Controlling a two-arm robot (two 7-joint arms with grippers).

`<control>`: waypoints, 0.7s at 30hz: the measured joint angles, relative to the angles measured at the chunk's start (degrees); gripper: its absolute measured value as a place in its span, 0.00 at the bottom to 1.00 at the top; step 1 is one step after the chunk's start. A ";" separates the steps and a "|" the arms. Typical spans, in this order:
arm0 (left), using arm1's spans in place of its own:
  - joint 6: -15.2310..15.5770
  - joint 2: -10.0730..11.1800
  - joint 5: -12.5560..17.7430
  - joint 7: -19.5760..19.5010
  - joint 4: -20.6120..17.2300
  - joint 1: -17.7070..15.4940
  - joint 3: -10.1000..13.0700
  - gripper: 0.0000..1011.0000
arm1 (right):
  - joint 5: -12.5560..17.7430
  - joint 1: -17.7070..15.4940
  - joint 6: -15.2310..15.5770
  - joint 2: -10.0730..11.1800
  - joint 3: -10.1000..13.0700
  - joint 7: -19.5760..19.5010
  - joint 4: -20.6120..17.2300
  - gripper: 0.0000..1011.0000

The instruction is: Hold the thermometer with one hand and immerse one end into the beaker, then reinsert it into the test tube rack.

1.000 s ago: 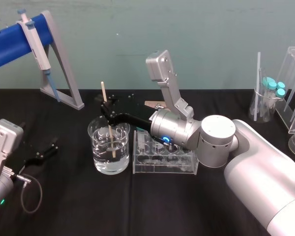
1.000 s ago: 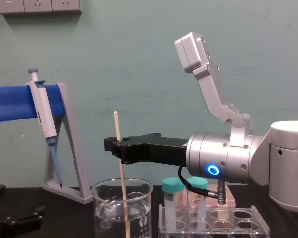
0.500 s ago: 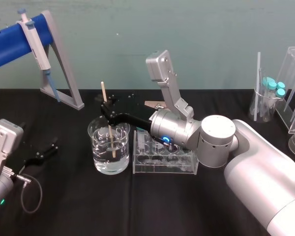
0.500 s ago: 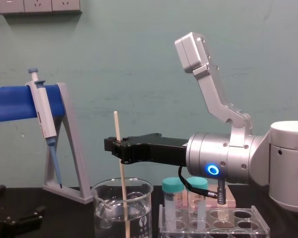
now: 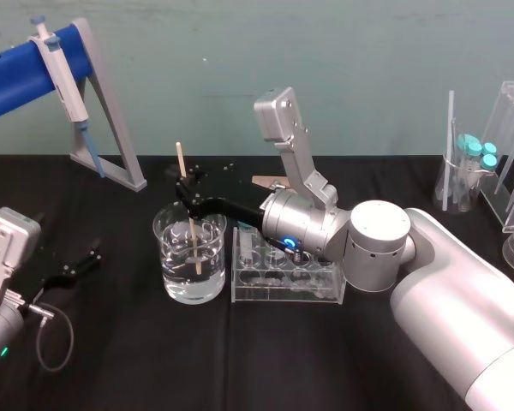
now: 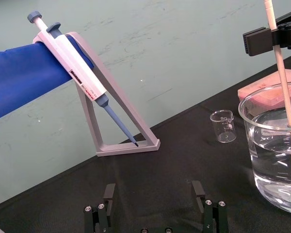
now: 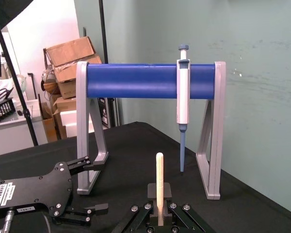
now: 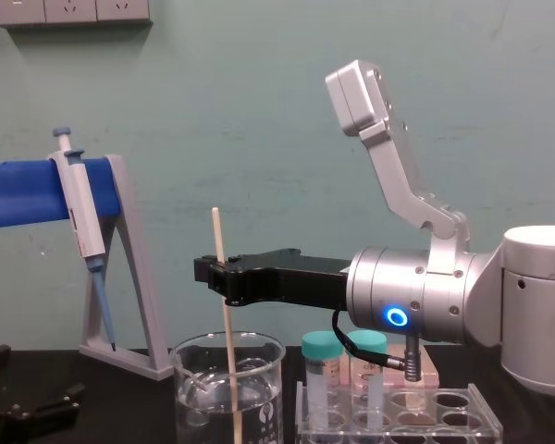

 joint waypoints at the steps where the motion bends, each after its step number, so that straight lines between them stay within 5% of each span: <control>1: 0.00 0.00 0.00 0.00 0.00 0.00 0.00 0.99 | 0.00 0.00 0.00 0.00 0.00 0.00 0.00 0.05; 21: 0.00 0.00 0.00 0.00 0.00 0.00 0.00 0.99 | 0.00 0.00 0.00 0.00 0.00 0.00 0.00 0.05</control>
